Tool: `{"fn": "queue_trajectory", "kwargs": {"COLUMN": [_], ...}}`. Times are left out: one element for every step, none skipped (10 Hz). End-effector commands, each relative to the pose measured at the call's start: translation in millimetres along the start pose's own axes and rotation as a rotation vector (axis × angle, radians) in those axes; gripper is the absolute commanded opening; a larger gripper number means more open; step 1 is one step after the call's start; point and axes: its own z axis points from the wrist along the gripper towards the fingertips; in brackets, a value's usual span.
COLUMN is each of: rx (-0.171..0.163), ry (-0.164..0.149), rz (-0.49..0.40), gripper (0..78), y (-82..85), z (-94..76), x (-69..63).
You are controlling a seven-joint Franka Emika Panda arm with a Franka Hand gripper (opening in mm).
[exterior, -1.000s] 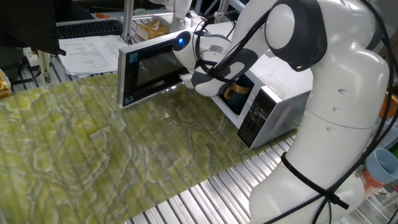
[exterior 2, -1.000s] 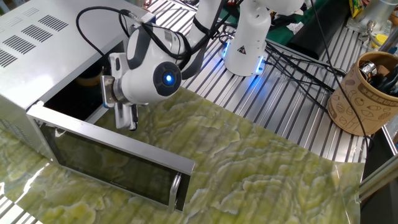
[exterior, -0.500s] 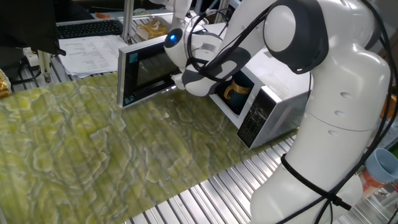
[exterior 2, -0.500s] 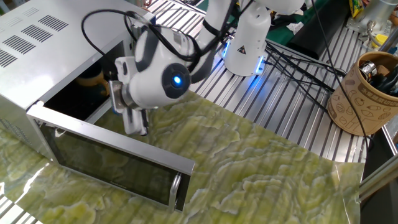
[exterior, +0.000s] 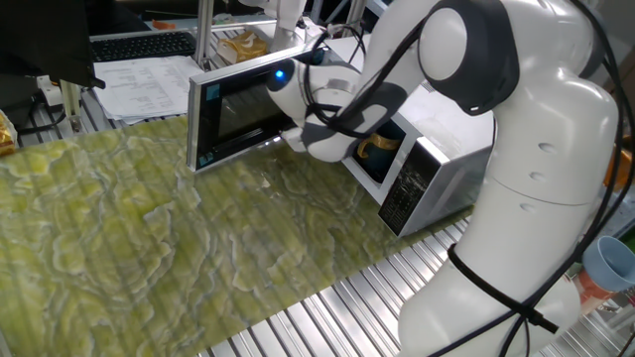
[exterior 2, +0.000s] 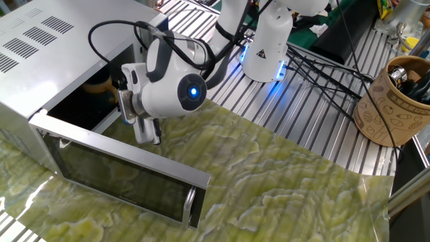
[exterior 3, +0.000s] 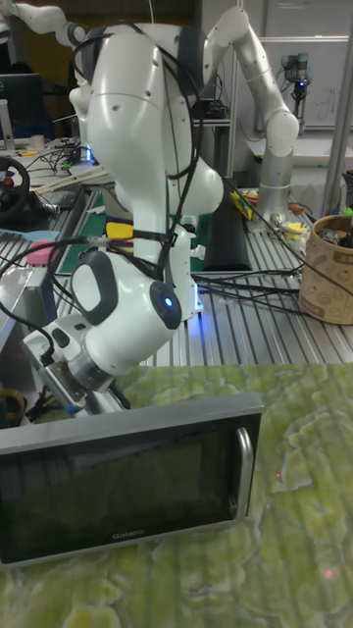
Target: Put the bowl into the microwave
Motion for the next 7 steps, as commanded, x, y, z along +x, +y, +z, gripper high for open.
{"fn": "queue_trajectory", "kwargs": {"rx": [0.003, -0.002, -0.016, -0.024, -0.025, -0.019, -0.018], "ry": [-0.003, -0.001, 0.006, 0.009, 0.01, 0.007, 0.005], "rz": [-0.042, -0.047, -0.053, -0.057, -0.061, -0.068, -0.081], "gripper": [1.1, 1.1, 1.1, 1.1, 1.1, 1.1, 1.1], "y": [-13.3, -13.2, -12.9, -12.5, -11.1, -11.1, -11.1], "z": [8.2, 8.4, 7.8, 6.7, 3.6, 4.3, 4.7], "x": [4.1, 5.0, 5.2, 5.2, 5.8, 6.3, 7.4]}}
